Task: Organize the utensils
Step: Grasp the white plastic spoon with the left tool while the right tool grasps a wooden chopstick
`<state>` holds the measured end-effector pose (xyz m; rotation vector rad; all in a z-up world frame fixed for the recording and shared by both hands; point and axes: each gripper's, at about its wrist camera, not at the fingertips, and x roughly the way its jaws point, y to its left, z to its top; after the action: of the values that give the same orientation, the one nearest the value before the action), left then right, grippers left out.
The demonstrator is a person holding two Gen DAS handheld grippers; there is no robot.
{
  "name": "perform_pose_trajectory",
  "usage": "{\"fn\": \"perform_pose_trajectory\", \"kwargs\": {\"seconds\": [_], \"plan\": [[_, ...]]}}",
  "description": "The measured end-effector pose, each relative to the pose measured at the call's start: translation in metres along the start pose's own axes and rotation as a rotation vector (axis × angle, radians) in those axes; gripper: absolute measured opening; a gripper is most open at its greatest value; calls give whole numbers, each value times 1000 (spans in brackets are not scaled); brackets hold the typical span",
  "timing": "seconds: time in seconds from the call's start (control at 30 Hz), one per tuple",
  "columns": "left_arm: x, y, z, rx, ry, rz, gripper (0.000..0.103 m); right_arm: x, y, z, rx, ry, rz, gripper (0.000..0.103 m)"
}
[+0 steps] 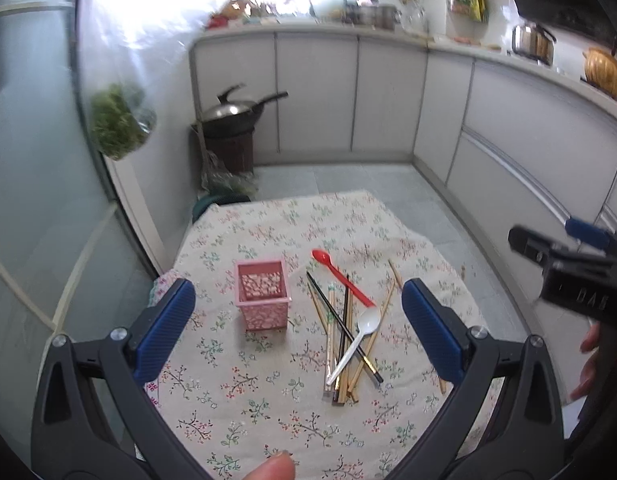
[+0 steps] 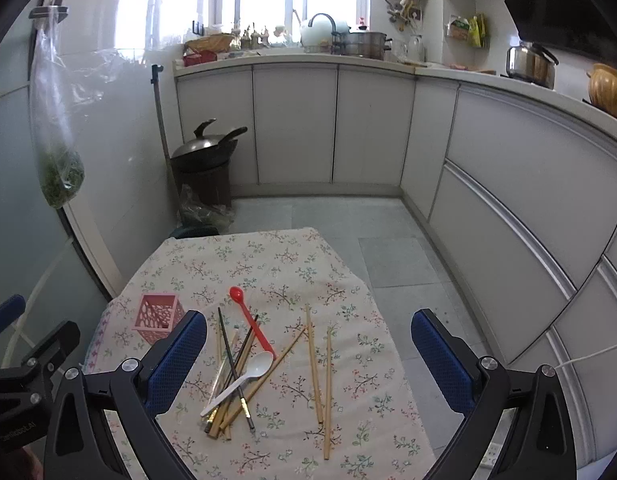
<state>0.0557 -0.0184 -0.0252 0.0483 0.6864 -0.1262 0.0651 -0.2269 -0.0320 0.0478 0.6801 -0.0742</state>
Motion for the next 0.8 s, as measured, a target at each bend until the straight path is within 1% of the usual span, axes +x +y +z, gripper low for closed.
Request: {"fn": "perform_pose_trajectory", "kwargs": {"seconds": [0.13, 0.2, 0.27, 0.33, 0.37, 0.43, 0.47, 0.53, 0.57, 0.63, 0.7, 0.8], "plan": [[31, -16, 3, 77, 115, -53, 102, 28, -11, 8, -2, 78, -32, 103], [49, -25, 4, 98, 186, -91, 102, 44, -19, 6, 15, 123, -31, 103], [67, -36, 3, 117, 252, -135, 99, 59, -30, 0, 46, 149, -4, 103], [88, -49, 0, 154, 311, -151, 93, 75, -41, -10, 77, 182, 21, 103], [96, -54, -1, 170, 335, -156, 91, 85, -46, -15, 86, 215, 25, 103], [118, -65, -7, 194, 392, -168, 84, 101, -54, -21, 102, 273, 46, 103], [130, -69, -10, 199, 421, -180, 82, 111, -59, -25, 112, 299, 49, 103], [149, -76, -17, 196, 455, -207, 75, 125, -65, -30, 121, 344, 33, 103], [160, -79, -21, 197, 469, -212, 74, 132, -69, -32, 129, 360, 30, 103], [183, -88, -30, 225, 517, -210, 67, 146, -75, -38, 144, 394, 30, 103], [207, -96, -38, 252, 566, -214, 64, 159, -81, -45, 160, 433, 29, 102], [236, -102, -46, 273, 611, -194, 64, 172, -88, -52, 164, 462, 19, 102]]}}
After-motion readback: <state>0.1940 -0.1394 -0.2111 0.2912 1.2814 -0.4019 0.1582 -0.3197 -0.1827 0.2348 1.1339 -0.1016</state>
